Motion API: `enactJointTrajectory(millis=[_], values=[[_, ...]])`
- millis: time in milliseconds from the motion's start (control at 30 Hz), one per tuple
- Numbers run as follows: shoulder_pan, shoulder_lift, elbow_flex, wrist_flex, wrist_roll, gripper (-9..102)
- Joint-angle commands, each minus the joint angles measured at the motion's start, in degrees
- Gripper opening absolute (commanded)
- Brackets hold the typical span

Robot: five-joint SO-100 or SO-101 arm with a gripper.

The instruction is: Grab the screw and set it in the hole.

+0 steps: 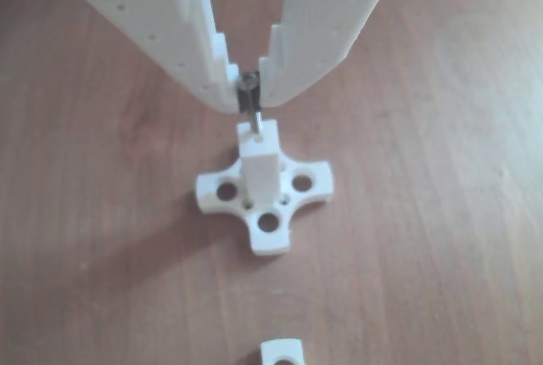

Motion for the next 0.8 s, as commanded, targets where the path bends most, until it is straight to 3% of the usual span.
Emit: enactJointTrajectory(millis=[0, 767], values=[[-0.35, 0.79, -4.75, -0.18, 0.35, -4], [0.26, 0.97, -4.83, 0.00, 0.00, -4]])
